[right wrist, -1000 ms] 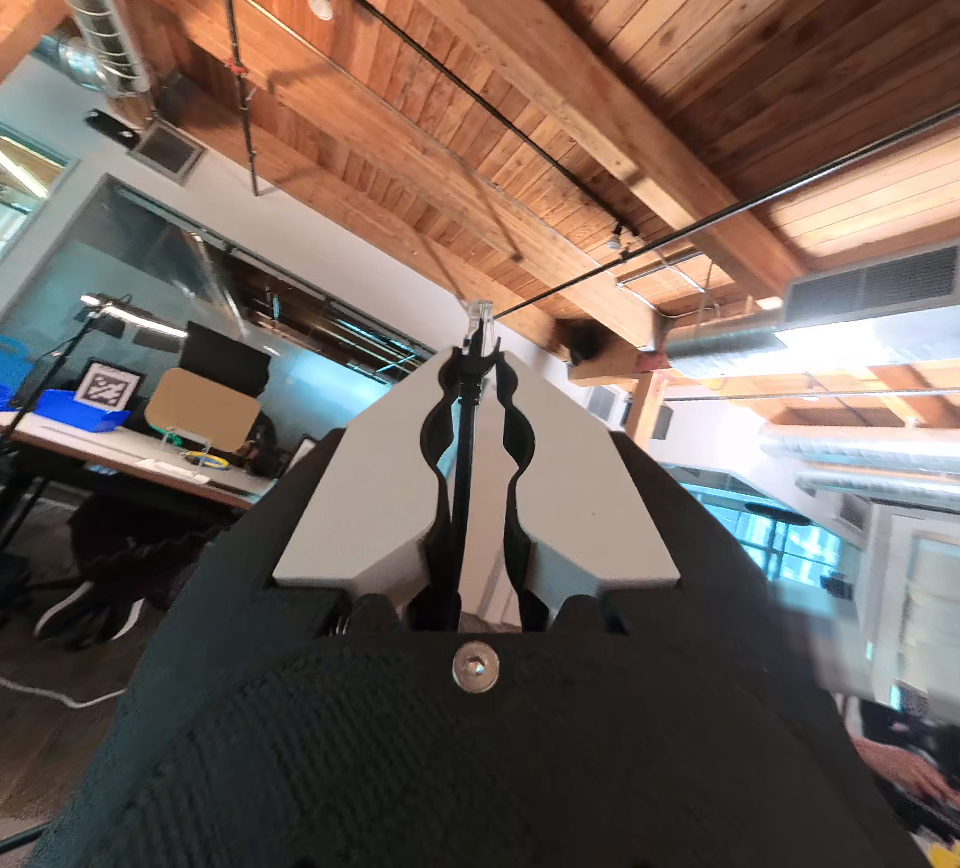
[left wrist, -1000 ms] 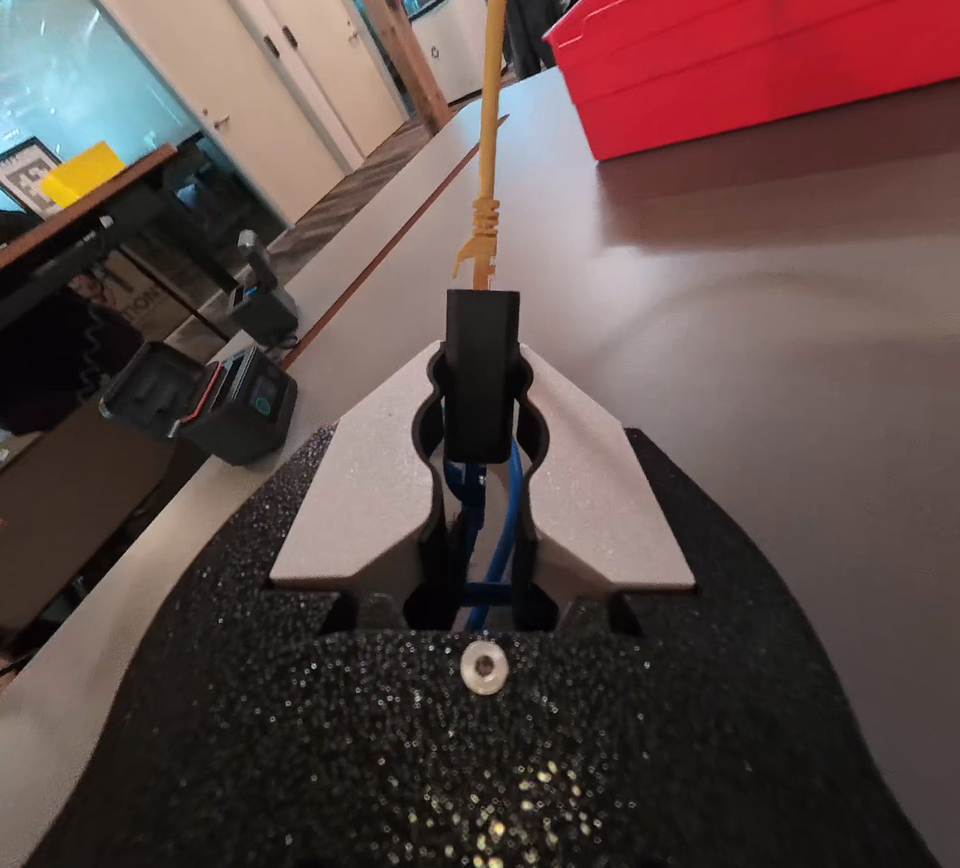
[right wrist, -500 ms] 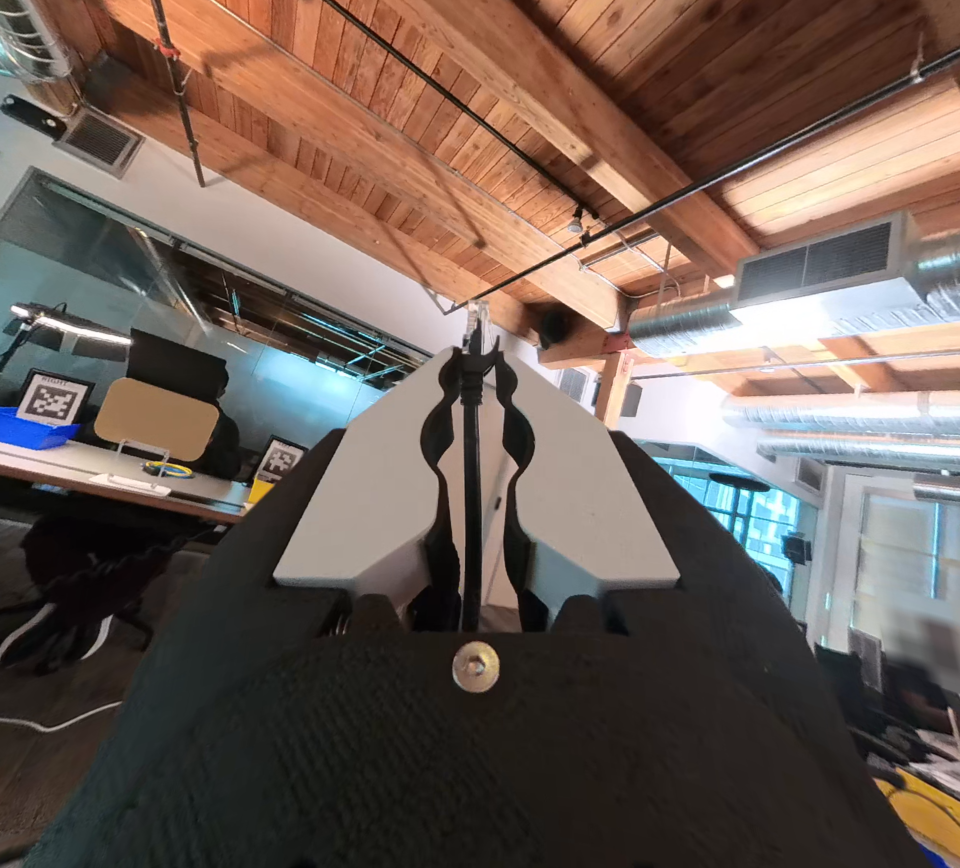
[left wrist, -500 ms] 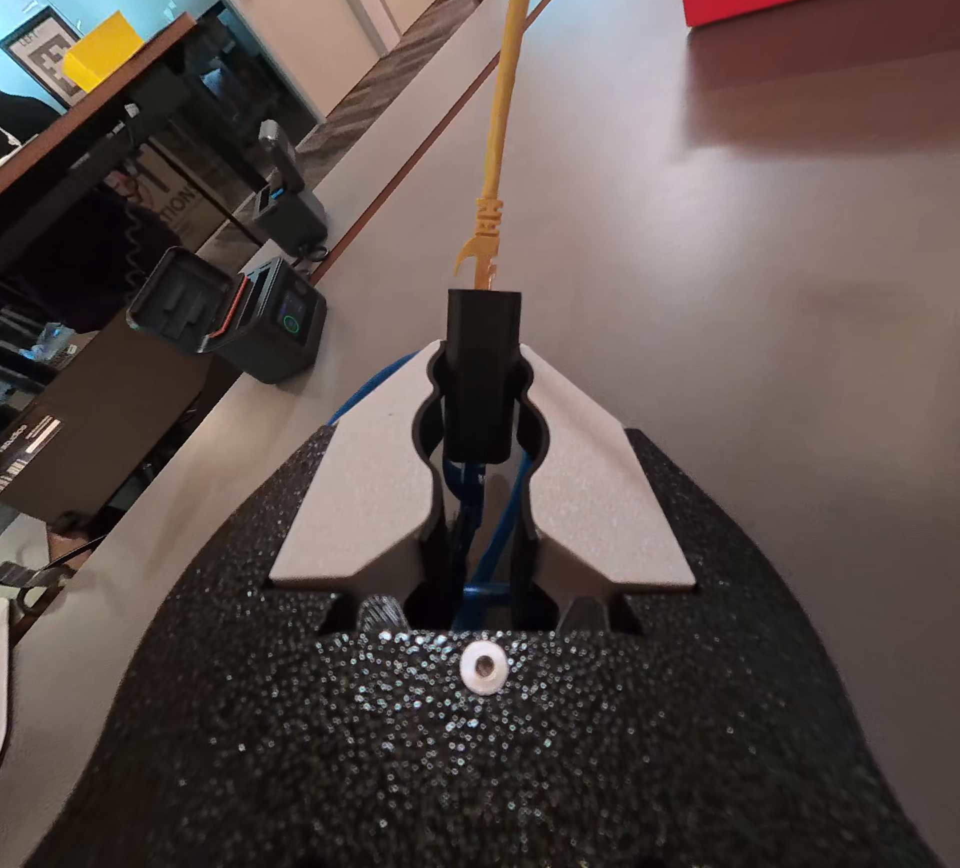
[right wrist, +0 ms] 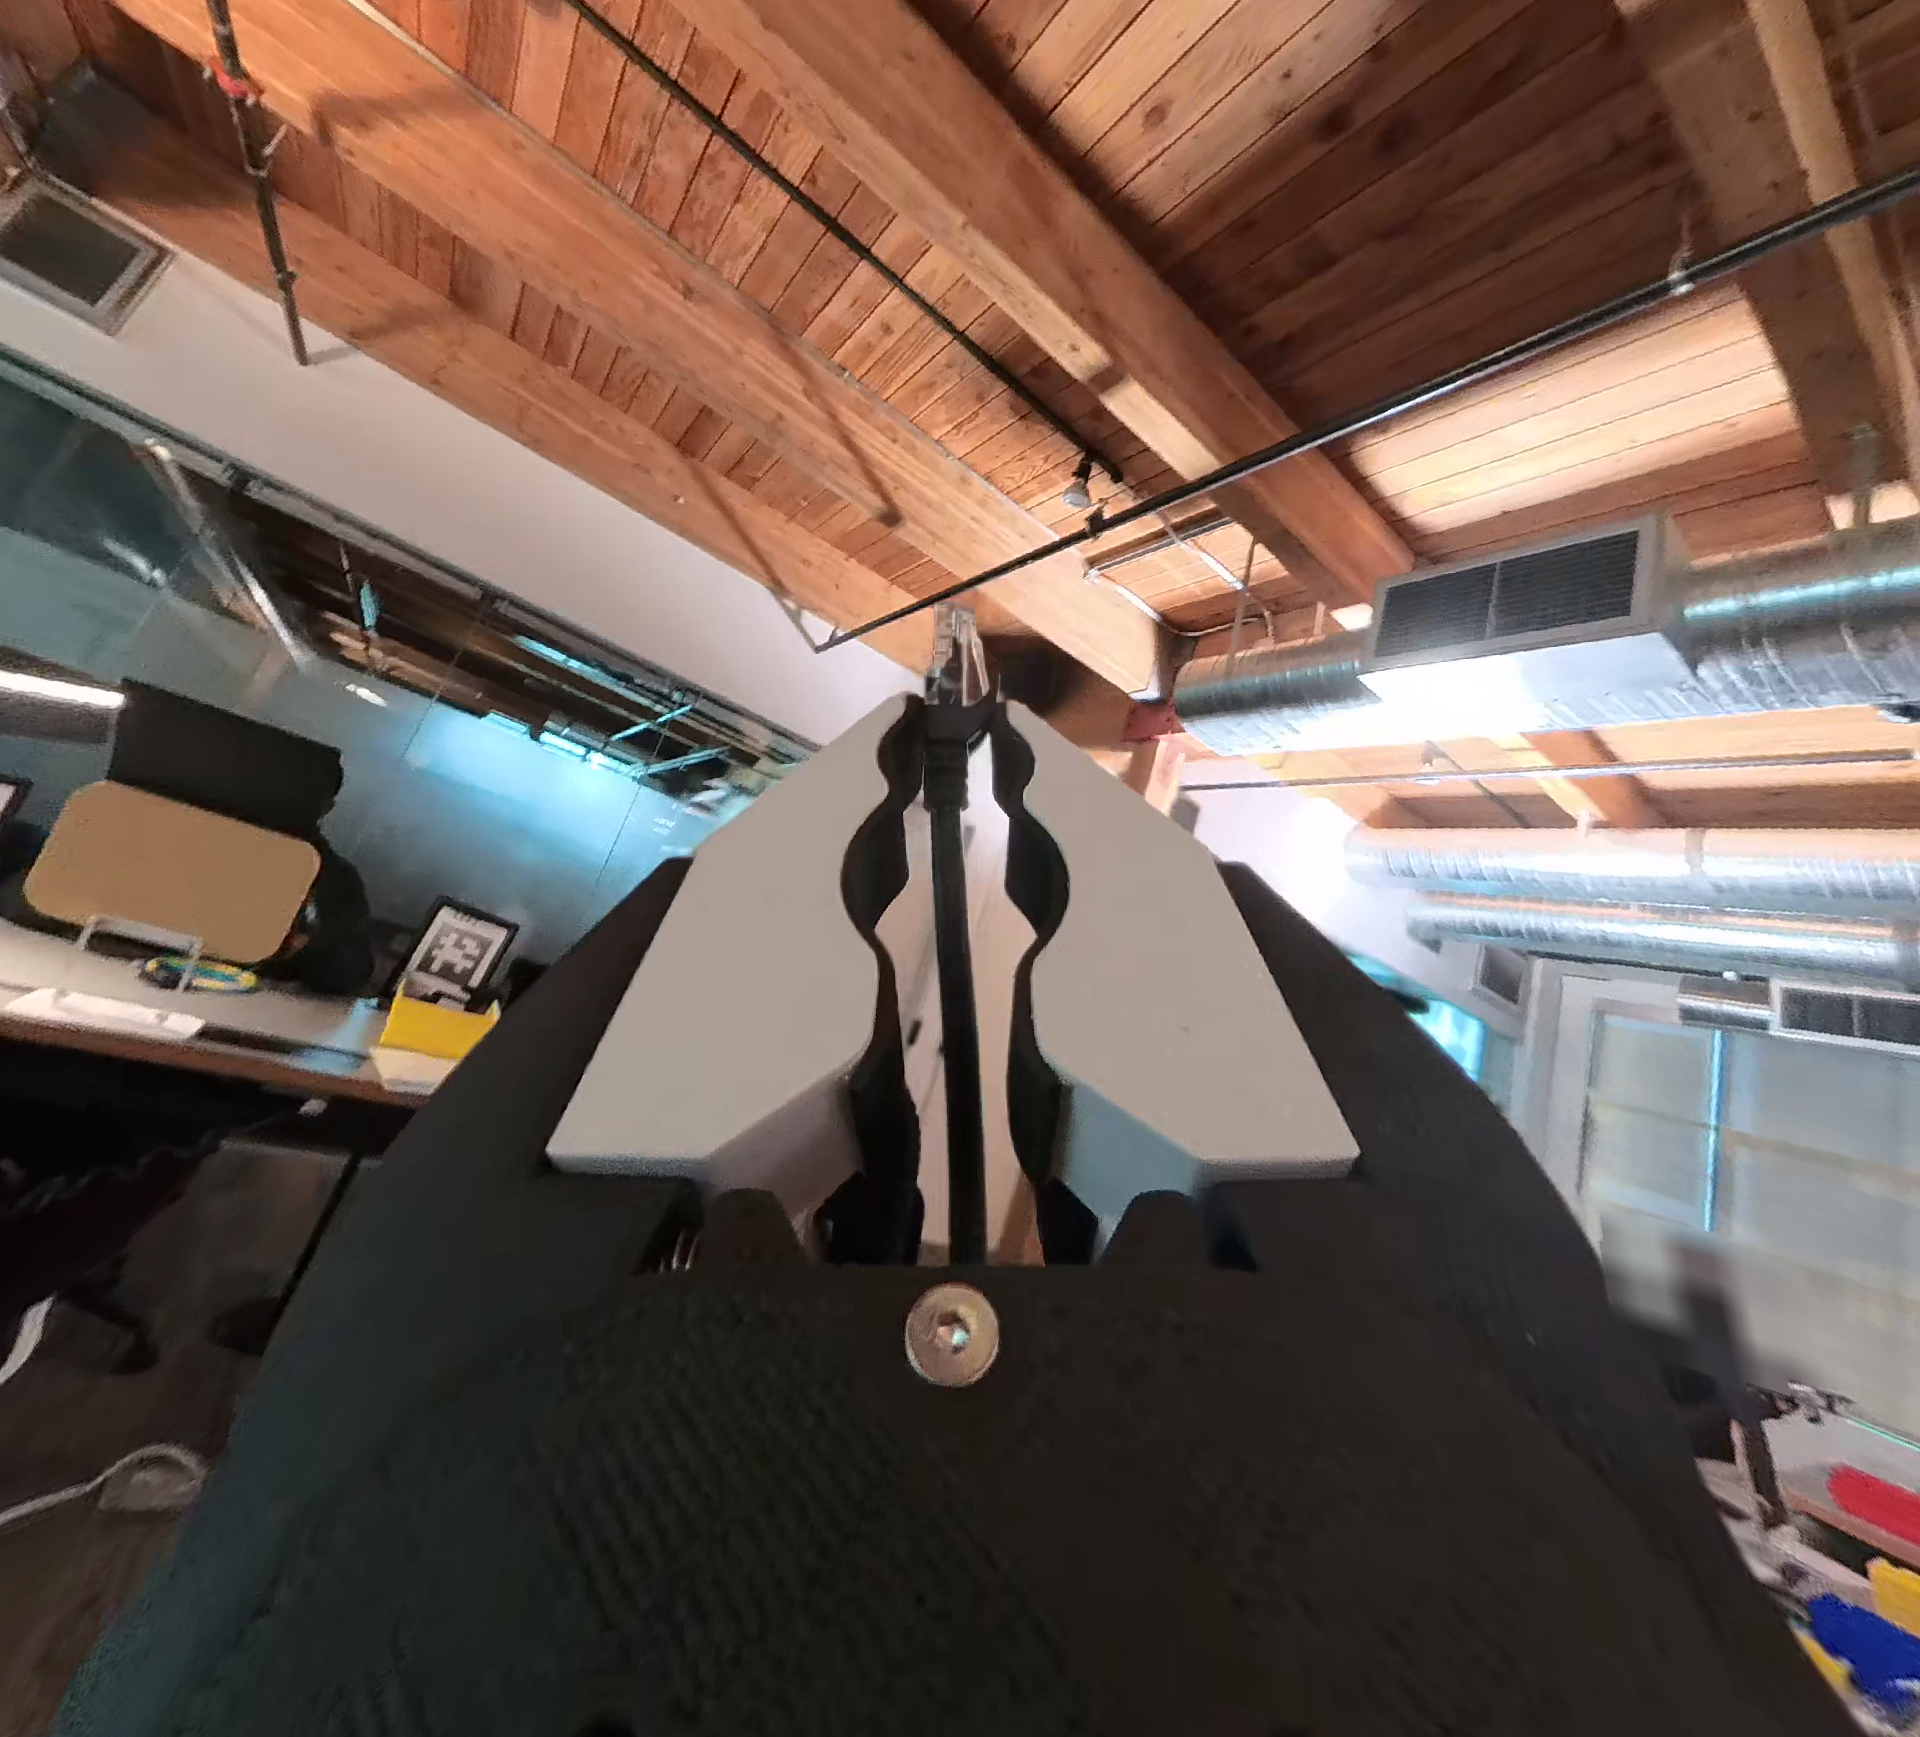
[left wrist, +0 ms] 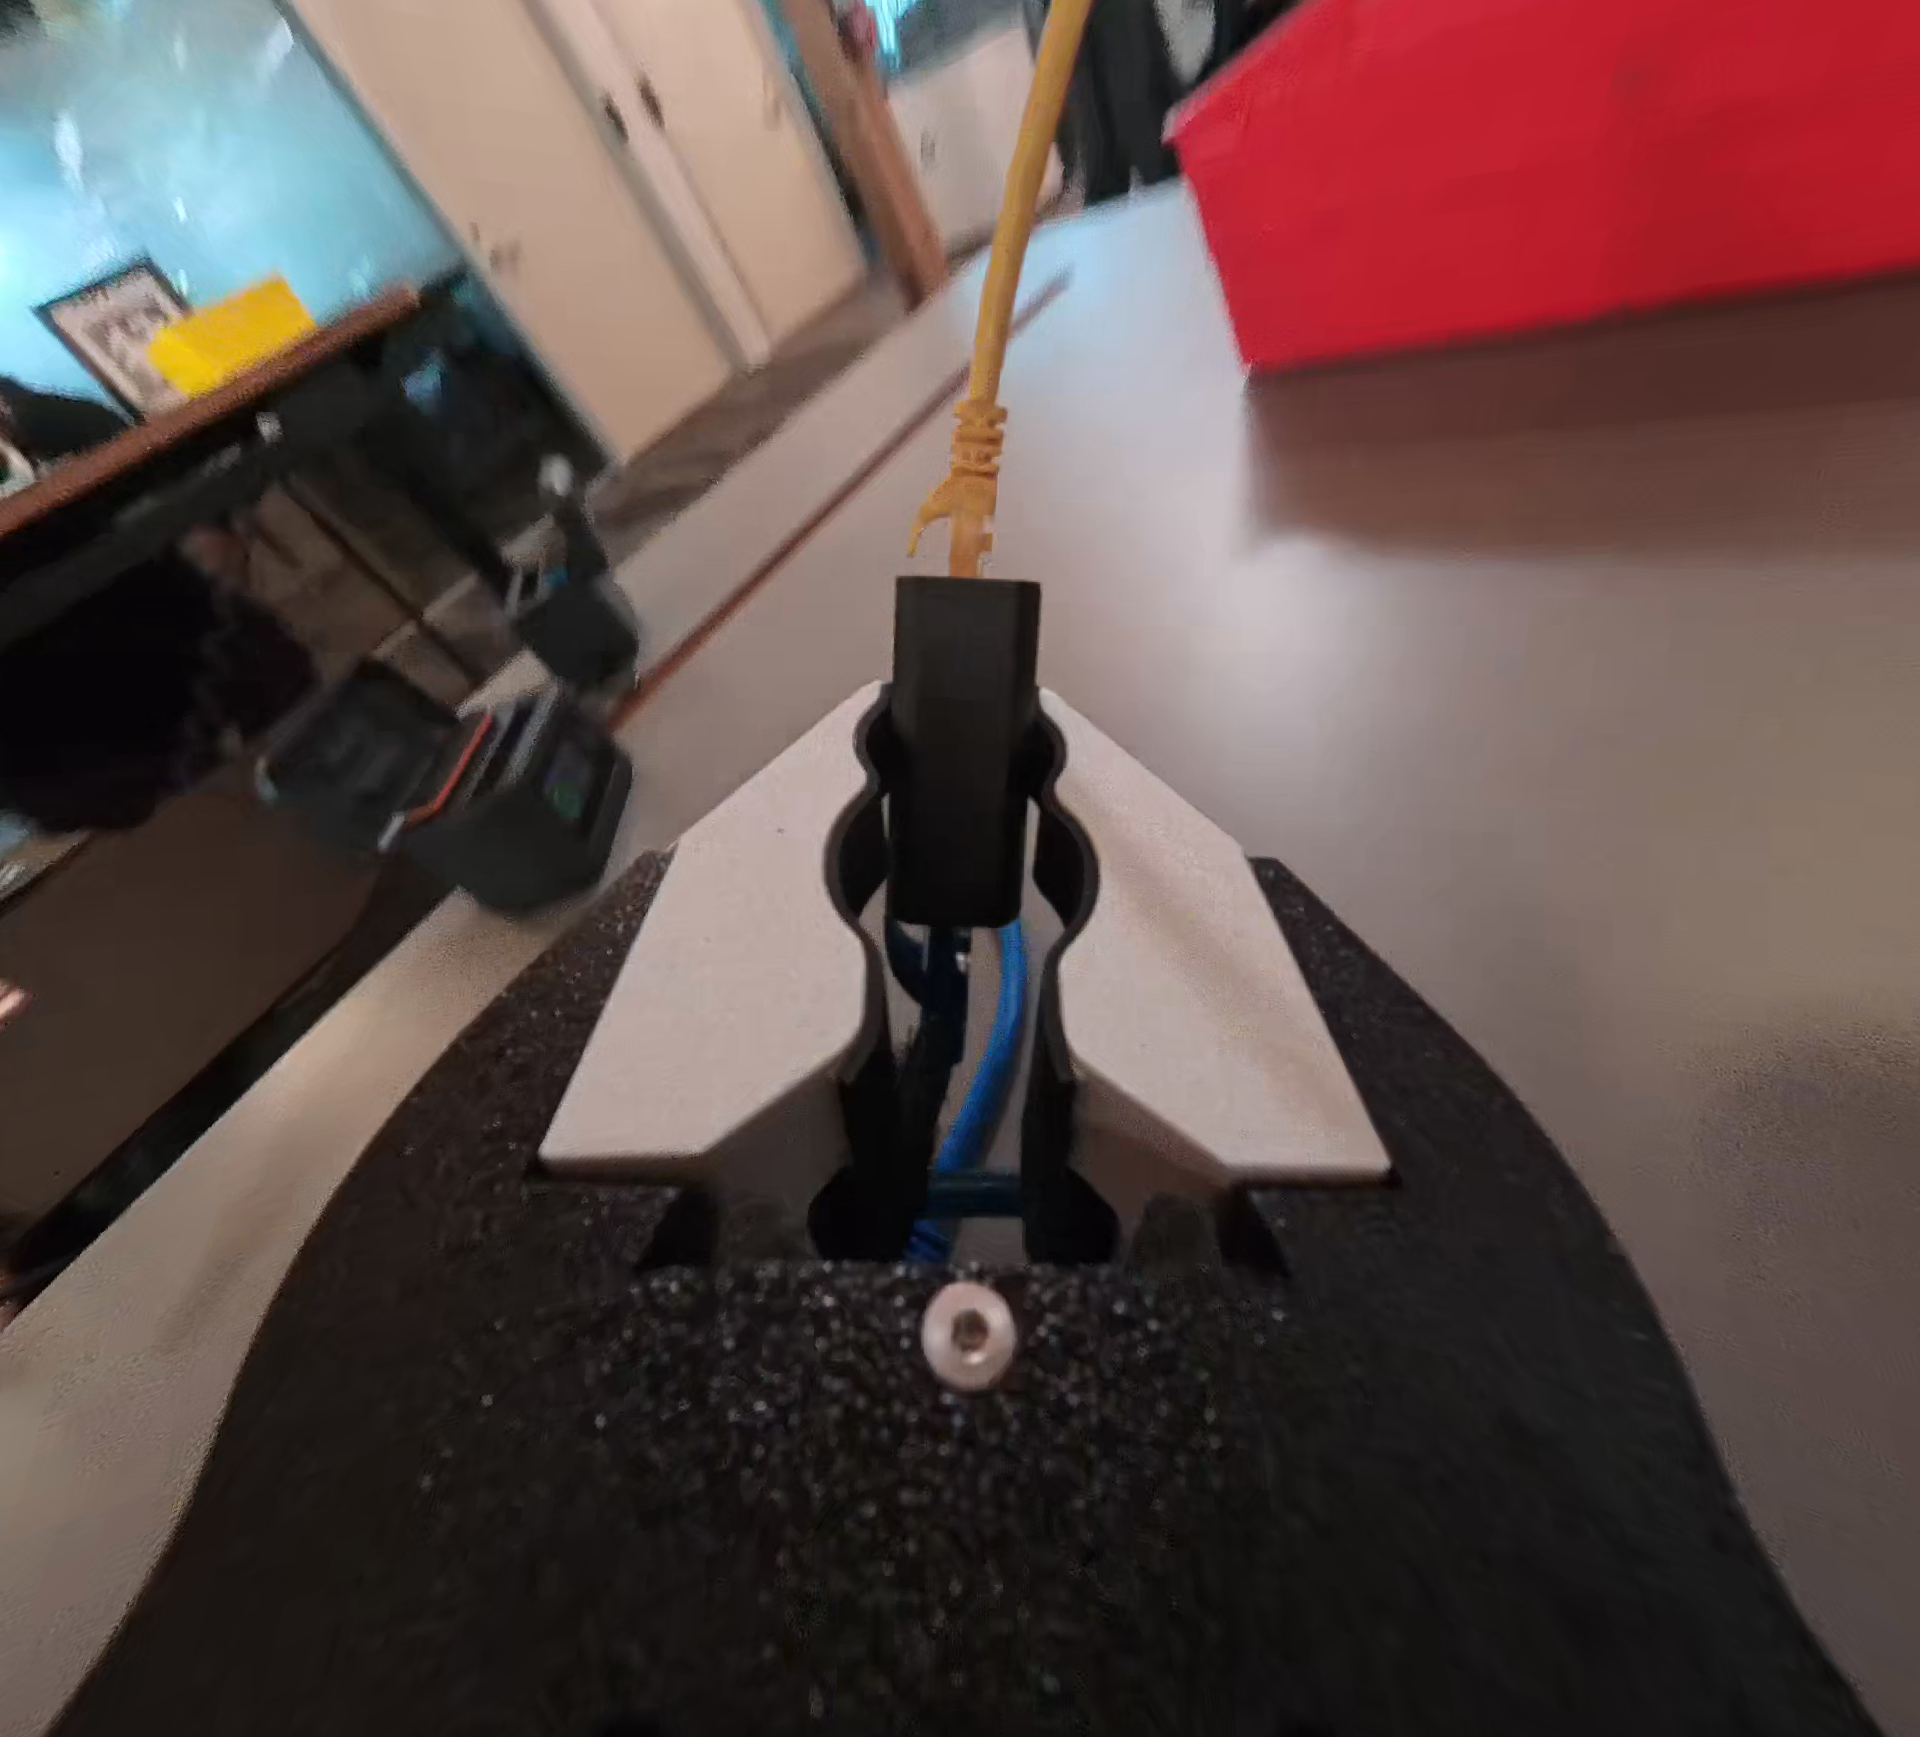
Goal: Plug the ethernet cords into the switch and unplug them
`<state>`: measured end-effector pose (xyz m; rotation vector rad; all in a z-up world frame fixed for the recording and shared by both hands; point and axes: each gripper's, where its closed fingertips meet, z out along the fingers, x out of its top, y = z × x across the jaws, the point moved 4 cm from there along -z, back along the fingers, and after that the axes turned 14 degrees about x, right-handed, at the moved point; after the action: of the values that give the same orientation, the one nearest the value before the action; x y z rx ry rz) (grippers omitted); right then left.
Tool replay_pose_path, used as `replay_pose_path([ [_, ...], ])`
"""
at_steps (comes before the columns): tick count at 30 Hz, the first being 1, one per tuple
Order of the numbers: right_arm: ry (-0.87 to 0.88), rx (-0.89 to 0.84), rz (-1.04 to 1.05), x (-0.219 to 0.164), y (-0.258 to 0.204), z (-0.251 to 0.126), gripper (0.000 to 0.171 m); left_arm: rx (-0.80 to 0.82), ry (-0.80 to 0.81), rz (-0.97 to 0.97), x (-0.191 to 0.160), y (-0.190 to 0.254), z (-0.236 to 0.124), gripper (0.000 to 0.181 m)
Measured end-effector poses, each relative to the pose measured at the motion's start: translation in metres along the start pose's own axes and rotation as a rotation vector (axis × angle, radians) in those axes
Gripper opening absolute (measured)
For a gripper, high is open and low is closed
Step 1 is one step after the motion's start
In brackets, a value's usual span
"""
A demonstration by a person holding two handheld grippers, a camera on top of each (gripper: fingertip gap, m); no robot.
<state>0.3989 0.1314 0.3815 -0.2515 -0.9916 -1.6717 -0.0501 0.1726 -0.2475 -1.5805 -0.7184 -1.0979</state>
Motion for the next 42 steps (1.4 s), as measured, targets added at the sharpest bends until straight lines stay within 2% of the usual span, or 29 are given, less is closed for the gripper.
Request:
replay_pose_path([
  [5, -0.072, 0.104, -0.015, -0.024, -0.031, 0.005, 0.011, -0.211, 0.345, -0.128, 0.046, 0.016, -0.028, 0.021],
  [7, -0.097, 0.138, -0.029, -0.033, -0.044, 0.006, 0.011, -0.296, 0.4, -0.169, 0.055, 0.023, -0.035, 0.021],
  [11, -0.15, 0.182, -0.052, -0.054, -0.061, 0.008, 0.011, -0.681, 0.495, -0.432, 0.07, 0.037, -0.056, 0.021],
  [13, -0.178, 0.192, -0.058, -0.065, -0.066, 0.009, 0.011, -0.821, 0.502, -0.509, 0.071, 0.038, -0.064, 0.021],
  [19, -0.257, 0.225, -0.077, -0.098, -0.08, 0.006, 0.011, -1.166, 0.65, -0.789, 0.092, 0.017, -0.098, 0.021],
  [23, -0.324, 0.264, -0.084, -0.125, -0.094, 0.0, 0.011, -1.29, 0.766, -0.927, 0.095, -0.001, -0.112, 0.021],
  [27, -0.361, 0.281, -0.106, -0.141, -0.1, -0.006, 0.011, -1.187, 0.759, -0.931, 0.092, -0.005, -0.103, 0.021],
  [30, -0.382, 0.292, -0.073, -0.144, -0.094, -0.008, 0.011, -0.972, 0.721, -0.901, 0.086, -0.012, -0.085, 0.021],
  [35, -0.439, 0.306, -0.043, -0.155, -0.082, -0.017, 0.011, -0.611, 0.621, -0.727, 0.075, -0.021, -0.063, 0.021],
  [42, -0.424, 0.32, 0.032, -0.147, -0.074, -0.028, 0.011, -0.227, 0.466, -0.459, 0.056, -0.03, -0.041, 0.02],
])
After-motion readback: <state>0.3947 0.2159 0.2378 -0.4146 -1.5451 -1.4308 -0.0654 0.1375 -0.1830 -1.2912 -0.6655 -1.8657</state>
